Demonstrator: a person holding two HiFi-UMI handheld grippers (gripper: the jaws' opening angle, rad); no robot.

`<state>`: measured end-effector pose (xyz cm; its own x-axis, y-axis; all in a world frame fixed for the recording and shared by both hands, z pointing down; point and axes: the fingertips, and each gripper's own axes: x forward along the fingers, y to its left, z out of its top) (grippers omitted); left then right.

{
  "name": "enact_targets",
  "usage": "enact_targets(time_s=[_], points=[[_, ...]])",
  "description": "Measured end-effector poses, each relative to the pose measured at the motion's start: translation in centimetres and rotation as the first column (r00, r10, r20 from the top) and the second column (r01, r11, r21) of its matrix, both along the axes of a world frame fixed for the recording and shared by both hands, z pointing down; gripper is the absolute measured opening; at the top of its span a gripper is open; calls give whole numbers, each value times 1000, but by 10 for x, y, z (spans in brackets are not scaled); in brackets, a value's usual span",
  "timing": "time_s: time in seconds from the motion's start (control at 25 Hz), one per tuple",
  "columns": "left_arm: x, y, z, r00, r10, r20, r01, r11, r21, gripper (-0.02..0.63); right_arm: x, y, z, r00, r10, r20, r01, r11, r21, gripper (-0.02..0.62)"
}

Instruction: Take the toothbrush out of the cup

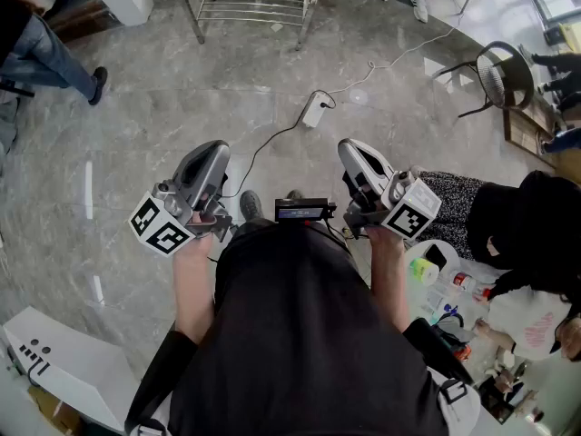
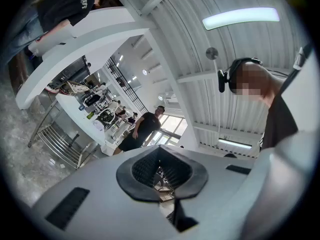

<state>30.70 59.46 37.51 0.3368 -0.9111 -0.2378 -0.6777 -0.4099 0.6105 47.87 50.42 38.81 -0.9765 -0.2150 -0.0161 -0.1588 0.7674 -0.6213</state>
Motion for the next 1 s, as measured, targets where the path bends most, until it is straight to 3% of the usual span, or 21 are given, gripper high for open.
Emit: enact_targets(time_s=[0.4,0.8,1.0], points=[[-3,-1,2,1000,0,-7,0,1000,10,8,-2,1,1,1000,-1,-16,1,1000,3,5],[-52,1,14,999,2,-43,-1,1000,20,8,-42,3,8,998,21,-52,-21,1000,1,5],[-66,6,17,998,-22,-51,23,1000,20,6,-44,0,7,997,55,-61,-56,998,-1,6]])
